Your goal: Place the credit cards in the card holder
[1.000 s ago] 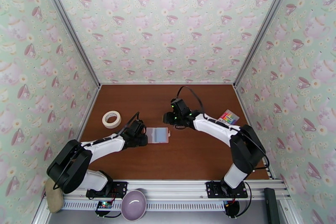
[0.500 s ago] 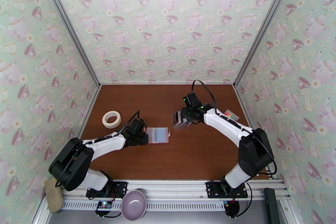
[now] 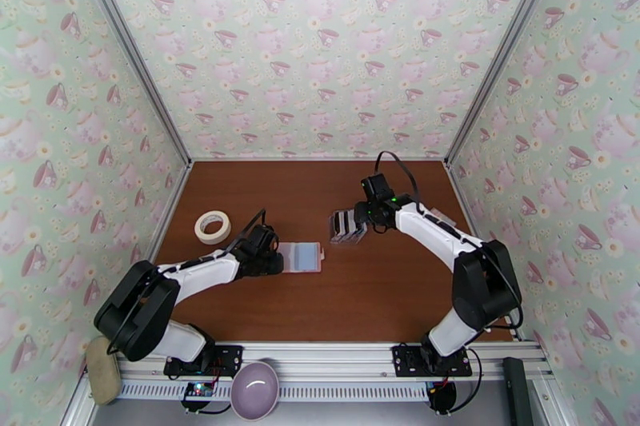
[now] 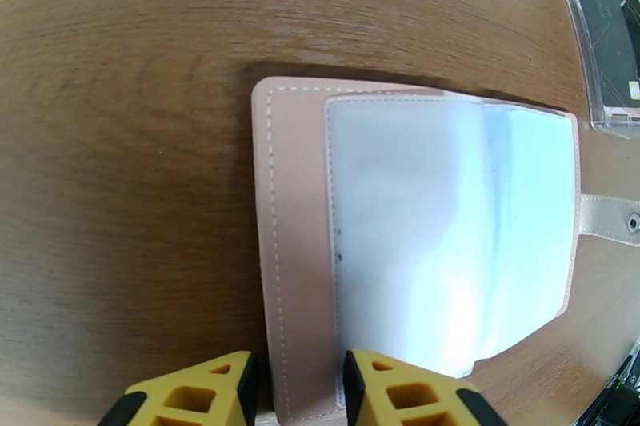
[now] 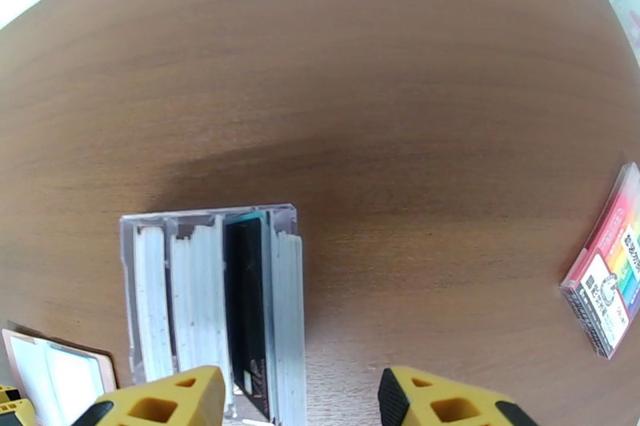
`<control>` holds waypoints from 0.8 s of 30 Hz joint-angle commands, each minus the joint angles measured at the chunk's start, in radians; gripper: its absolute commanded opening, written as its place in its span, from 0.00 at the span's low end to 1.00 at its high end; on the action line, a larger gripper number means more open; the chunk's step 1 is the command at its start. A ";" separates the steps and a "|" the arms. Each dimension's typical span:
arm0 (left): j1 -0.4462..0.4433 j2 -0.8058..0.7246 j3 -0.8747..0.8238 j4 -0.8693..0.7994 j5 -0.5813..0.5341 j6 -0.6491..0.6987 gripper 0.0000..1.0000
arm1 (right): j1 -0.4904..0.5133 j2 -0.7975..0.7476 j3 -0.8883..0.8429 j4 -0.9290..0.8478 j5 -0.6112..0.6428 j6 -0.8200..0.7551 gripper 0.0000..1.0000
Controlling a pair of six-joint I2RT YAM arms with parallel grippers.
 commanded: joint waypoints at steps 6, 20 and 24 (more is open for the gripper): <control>0.010 0.046 0.016 0.048 0.012 0.018 0.36 | -0.004 0.051 -0.026 0.035 -0.060 -0.014 0.55; 0.011 0.050 0.021 0.047 0.018 0.015 0.36 | -0.027 0.102 -0.041 0.071 -0.101 -0.019 0.53; 0.011 0.054 0.024 0.050 0.020 0.013 0.36 | -0.027 0.110 -0.045 0.077 -0.102 -0.018 0.53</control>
